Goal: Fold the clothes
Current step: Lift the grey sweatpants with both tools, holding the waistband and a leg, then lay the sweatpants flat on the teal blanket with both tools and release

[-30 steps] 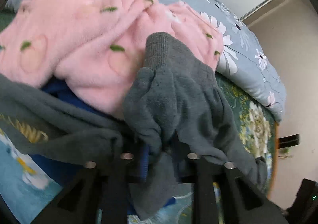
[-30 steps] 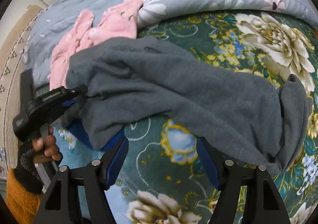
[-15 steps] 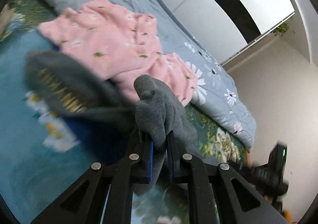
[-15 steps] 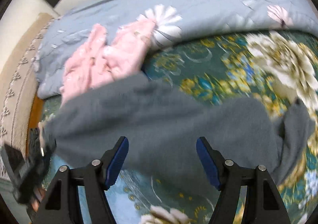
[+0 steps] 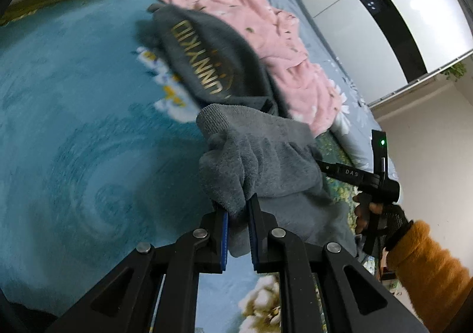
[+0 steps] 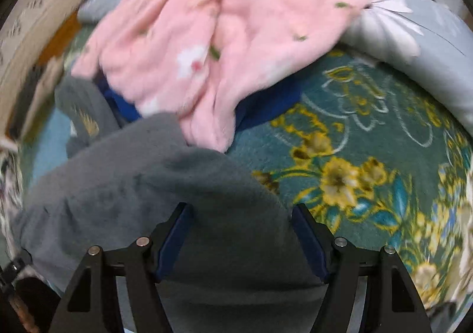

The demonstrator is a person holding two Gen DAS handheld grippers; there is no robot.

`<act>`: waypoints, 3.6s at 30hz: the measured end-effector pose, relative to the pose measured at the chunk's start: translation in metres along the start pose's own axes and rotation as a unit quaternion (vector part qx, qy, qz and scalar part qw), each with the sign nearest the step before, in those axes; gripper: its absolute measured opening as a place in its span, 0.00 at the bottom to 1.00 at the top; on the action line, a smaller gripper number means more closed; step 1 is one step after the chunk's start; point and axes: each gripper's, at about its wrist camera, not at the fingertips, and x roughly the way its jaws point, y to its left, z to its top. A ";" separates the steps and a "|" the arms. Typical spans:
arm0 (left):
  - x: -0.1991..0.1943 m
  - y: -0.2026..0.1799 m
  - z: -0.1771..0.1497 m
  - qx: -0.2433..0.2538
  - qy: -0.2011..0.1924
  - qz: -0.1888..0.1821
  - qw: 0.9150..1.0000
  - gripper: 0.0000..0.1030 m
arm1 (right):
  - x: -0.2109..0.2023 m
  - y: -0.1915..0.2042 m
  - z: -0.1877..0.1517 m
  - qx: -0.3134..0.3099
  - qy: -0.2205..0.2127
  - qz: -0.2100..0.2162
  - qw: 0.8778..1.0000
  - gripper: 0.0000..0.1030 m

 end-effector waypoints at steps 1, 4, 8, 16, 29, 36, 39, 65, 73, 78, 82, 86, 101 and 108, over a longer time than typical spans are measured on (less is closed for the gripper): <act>0.001 0.002 -0.002 -0.007 0.001 0.000 1.000 0.11 | 0.003 0.002 0.000 -0.005 0.005 -0.010 1.000 0.72; 0.000 0.001 -0.003 -0.018 -0.006 0.000 1.000 0.11 | 0.005 0.007 -0.002 0.012 0.013 -0.002 1.000 0.51; -0.007 -0.009 -0.005 -0.001 -0.016 0.007 1.000 0.11 | -0.012 0.016 -0.009 0.009 -0.002 -0.019 1.000 0.08; -0.052 -0.060 -0.011 0.088 -0.068 0.014 0.994 0.10 | -0.129 0.023 -0.017 0.015 -0.147 -0.037 0.988 0.07; -0.180 -0.263 -0.014 0.292 -0.171 -0.138 0.931 0.08 | -0.412 -0.063 -0.062 0.163 -0.445 -0.014 0.880 0.06; -0.220 -0.339 -0.056 0.347 -0.131 -0.320 0.872 0.09 | -0.569 -0.086 -0.124 0.169 -0.563 -0.059 0.807 0.06; -0.220 -0.344 -0.069 0.328 -0.083 -0.395 0.854 0.09 | -0.623 -0.078 -0.142 0.154 -0.600 -0.089 0.780 0.06; -0.147 0.069 -0.022 -0.131 -0.136 0.063 0.980 0.08 | -0.198 0.241 0.097 -0.171 -0.217 0.028 0.961 0.06; -0.174 0.165 0.008 -0.252 -0.197 0.126 0.939 0.07 | -0.113 0.357 0.139 -0.238 -0.170 0.041 0.955 0.06; -0.167 0.217 0.022 -0.308 -0.205 0.154 0.916 0.02 | -0.065 0.420 0.159 -0.256 -0.143 0.040 0.955 0.06; -0.153 0.257 0.025 -0.352 -0.200 0.167 0.899 0.02 | -0.014 0.451 0.172 -0.256 -0.103 0.030 0.961 0.06; -0.130 0.280 0.025 -0.371 -0.164 0.142 0.903 0.02 | 0.042 0.460 0.178 -0.247 -0.060 -0.006 0.967 0.06; -0.072 0.311 0.076 -0.359 -0.107 0.023 0.927 0.51 | 0.078 0.435 0.187 -0.227 -0.036 0.006 0.973 0.06; -0.056 0.308 0.085 -0.360 -0.092 0.020 0.928 0.29 | 0.080 0.438 0.188 -0.236 -0.031 0.006 0.971 0.06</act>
